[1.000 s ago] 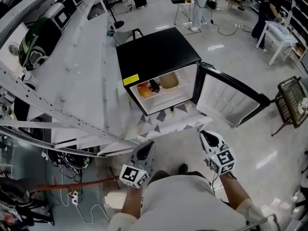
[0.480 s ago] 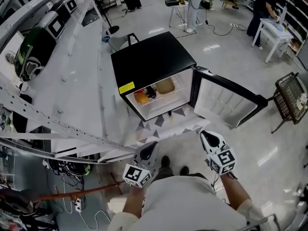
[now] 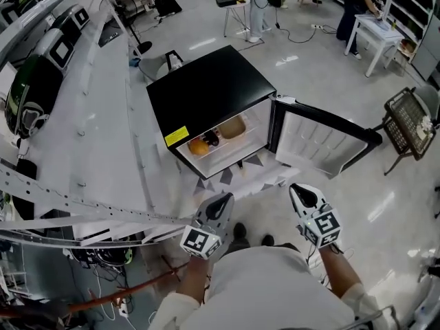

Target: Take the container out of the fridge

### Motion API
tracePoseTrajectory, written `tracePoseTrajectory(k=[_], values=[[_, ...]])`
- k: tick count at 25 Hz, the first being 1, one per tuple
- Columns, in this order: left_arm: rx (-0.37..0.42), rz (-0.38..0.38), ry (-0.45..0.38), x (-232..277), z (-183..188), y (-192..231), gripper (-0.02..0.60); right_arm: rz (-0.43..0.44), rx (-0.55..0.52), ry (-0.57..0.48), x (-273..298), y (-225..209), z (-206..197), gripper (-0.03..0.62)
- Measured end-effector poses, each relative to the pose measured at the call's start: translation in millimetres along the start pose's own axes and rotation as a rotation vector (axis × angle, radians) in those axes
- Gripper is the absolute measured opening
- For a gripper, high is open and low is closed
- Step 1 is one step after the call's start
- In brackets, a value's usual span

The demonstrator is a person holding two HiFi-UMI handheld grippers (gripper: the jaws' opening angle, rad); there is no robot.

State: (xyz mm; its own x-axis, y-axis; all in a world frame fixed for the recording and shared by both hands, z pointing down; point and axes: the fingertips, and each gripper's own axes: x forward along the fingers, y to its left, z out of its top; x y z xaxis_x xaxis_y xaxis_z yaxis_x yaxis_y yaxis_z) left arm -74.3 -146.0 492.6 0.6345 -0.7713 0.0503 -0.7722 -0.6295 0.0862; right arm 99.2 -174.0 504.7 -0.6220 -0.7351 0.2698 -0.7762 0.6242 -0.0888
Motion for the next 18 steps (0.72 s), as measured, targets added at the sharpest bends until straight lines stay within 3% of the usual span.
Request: tracePoseTrajectory(k=[9,13,18], values=[[0.102,-0.048,0.050,28,-9,36,0.005,-0.088,0.030,0.001,9,2,2,0.024],[0.088,-0.100,0.054,47,-9,45,0.005,-0.116,0.046,0.001,16,2,4,0.023],[0.165,-0.128,0.077,73,-20,56,0.012,-0.145,0.047,0.001,24,4,7,0.022]])
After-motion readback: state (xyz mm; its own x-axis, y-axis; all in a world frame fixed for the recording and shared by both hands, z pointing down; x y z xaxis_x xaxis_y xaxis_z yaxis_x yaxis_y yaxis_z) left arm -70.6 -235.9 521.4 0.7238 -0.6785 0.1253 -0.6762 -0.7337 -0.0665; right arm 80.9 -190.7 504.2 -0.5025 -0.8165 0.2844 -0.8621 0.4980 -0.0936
